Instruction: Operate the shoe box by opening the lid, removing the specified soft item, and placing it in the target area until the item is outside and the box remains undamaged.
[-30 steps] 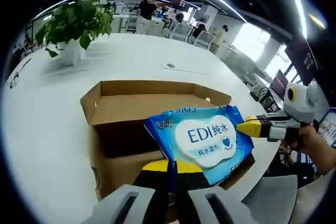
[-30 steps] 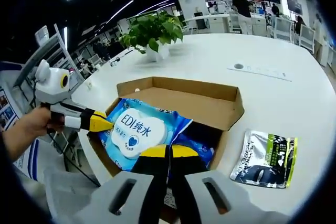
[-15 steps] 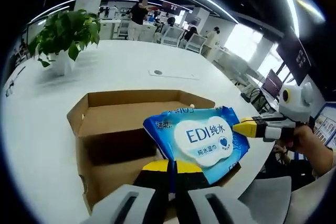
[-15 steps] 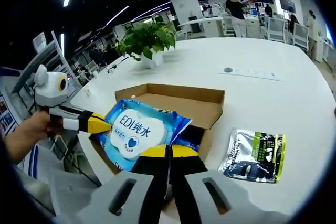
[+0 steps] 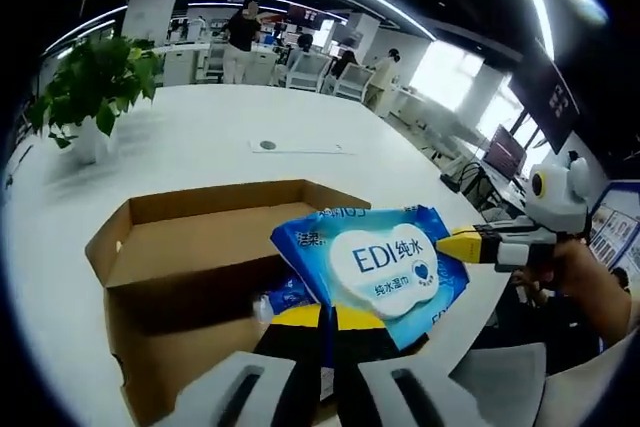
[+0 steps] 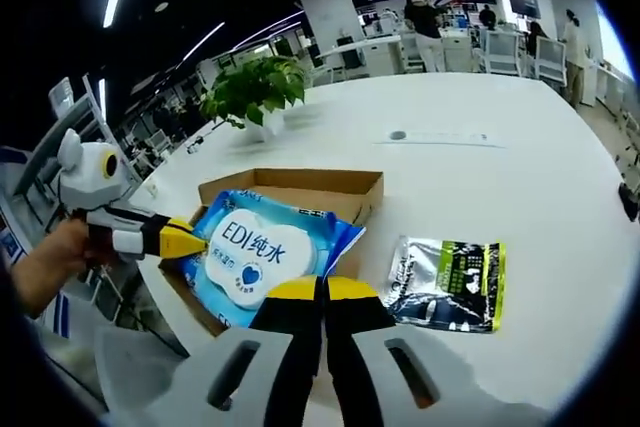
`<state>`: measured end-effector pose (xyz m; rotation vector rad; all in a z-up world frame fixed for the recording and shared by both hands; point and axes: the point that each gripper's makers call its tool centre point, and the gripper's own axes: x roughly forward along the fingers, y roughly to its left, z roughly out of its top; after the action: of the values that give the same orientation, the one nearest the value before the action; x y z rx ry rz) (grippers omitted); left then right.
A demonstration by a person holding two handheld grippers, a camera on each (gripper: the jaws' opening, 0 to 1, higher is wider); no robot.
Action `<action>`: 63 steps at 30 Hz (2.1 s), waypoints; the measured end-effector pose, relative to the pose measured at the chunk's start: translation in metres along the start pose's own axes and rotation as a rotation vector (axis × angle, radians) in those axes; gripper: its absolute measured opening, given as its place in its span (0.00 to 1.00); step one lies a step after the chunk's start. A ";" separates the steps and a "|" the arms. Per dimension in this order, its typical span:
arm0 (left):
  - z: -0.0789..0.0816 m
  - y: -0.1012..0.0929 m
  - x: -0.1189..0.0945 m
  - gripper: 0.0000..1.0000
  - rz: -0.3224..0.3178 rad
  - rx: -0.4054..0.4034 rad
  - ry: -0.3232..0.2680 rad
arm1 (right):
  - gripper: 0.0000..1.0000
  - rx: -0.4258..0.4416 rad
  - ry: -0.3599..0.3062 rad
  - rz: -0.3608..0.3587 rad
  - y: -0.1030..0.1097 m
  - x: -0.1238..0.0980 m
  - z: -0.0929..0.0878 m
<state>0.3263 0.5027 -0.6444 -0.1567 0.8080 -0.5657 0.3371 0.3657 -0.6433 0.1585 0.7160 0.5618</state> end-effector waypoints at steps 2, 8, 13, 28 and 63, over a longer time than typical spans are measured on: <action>0.001 -0.005 0.004 0.00 -0.007 0.004 0.002 | 0.00 0.008 -0.004 -0.007 -0.004 -0.004 0.000; 0.006 -0.024 0.017 0.00 -0.031 0.017 0.005 | 0.00 0.033 -0.021 -0.040 -0.023 -0.018 0.001; 0.008 -0.037 0.028 0.00 -0.047 0.031 0.012 | 0.00 0.055 -0.032 -0.065 -0.038 -0.027 0.001; 0.010 -0.076 0.063 0.00 -0.084 0.068 0.039 | 0.00 0.104 -0.043 -0.131 -0.085 -0.047 -0.005; 0.005 -0.090 0.155 0.00 -0.033 0.308 0.229 | 0.00 0.118 0.049 -0.155 -0.179 0.000 -0.015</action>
<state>0.3781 0.3441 -0.7090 0.1811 0.9300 -0.7404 0.4042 0.2147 -0.7127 0.1982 0.8018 0.3768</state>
